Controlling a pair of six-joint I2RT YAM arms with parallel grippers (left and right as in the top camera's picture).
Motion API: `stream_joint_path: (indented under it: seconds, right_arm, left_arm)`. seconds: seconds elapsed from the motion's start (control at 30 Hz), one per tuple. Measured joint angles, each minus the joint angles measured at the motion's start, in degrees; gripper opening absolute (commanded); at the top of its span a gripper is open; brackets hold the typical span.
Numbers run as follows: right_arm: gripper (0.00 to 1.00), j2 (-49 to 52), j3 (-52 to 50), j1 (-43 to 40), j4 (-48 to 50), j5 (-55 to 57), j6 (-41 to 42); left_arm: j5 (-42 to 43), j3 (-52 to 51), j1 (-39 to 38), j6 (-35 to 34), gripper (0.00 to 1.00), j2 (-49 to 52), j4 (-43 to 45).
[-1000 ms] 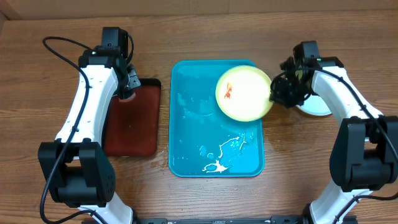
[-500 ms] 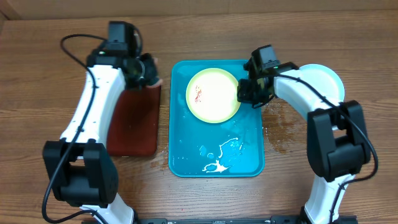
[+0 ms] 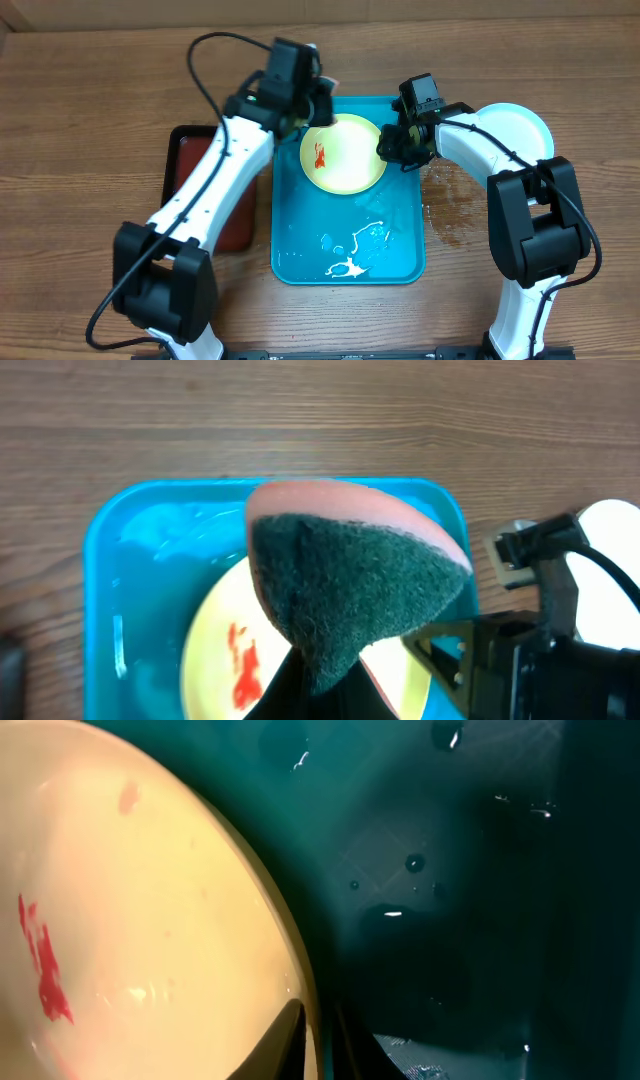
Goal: Clean dirty plates on tray and stack at the side
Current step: 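Carry the sponge with the left gripper onto the yellow plate and scrub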
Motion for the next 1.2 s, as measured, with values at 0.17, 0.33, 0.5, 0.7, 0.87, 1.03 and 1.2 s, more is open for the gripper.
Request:
stream_joint_path:
  seconds: [0.17,0.33,0.5,0.7,0.87,1.03,1.2]
  right_arm:
    - [0.04,0.0,0.0,0.0,-0.46,-0.39,0.48]
    - [0.04,0.0,0.0,0.0,-0.46,-0.5,0.48]
    - [0.04,0.0,0.0,0.0,-0.42,-0.5,0.9]
    - [0.04,0.02,0.0,0.02,-0.63,-0.66,1.31]
    - [0.04,0.02,0.0,0.02,-0.59,-1.36,1.46]
    - [0.04,0.02,0.0,0.48,-0.46,-1.77,1.7]
    - [0.04,0.02,0.0,0.17,-0.87,-1.31,1.7]
  left_arm:
    - [-2.69,0.0,-3.13,0.02,0.04,5.66,2.56]
    - [-3.56,-0.17,-3.43,0.04,0.04,12.83,1.81]
    - [-3.96,-0.44,-3.34,1.22,0.04,16.22,-0.11]
    - [-9.51,-0.26,-3.45,2.86,0.04,17.51,-3.32]
    - [-20.57,0.57,-3.61,3.28,0.04,17.51,-7.85]
    - [-23.12,2.1,-3.72,3.28,0.04,17.31,-8.57]
    - [-15.08,2.49,-3.43,2.99,0.04,15.76,-5.29]
